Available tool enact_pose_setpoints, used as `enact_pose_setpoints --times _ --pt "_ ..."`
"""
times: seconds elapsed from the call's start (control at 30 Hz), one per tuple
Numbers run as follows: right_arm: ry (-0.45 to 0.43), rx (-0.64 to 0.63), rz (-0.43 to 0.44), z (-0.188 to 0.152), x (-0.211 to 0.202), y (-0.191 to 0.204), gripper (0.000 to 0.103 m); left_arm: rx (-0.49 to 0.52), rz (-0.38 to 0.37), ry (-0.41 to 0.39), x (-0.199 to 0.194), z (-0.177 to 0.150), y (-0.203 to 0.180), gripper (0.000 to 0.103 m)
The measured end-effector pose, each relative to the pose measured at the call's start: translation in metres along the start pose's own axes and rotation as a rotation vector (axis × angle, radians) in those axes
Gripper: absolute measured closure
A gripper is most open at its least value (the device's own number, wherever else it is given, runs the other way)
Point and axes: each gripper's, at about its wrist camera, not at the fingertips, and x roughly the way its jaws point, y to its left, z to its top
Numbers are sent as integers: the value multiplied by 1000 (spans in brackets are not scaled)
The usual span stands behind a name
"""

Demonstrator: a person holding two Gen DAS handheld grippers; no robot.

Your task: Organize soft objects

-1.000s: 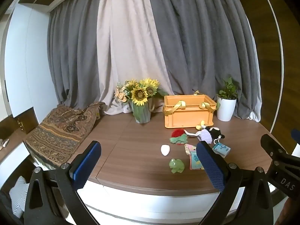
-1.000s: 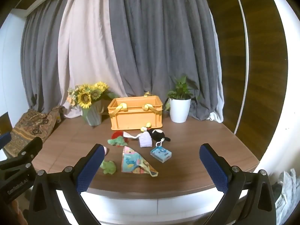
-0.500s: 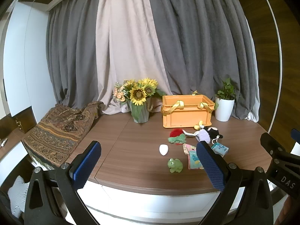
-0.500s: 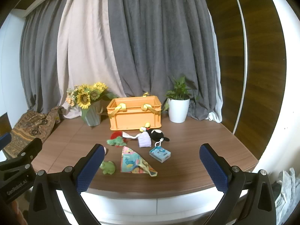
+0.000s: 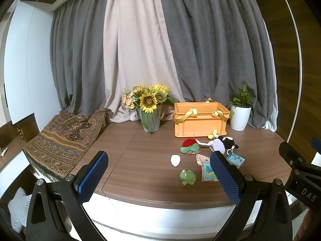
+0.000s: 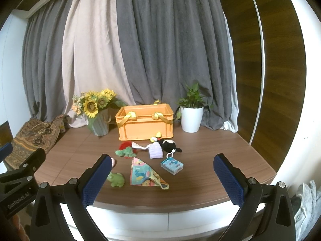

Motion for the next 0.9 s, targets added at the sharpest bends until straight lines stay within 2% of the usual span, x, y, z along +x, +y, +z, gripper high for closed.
enact_pose_setpoints --times 0.9 --pt "-1 1 3 -2 1 -1 0 0 -3 -4 2 4 -3 0"
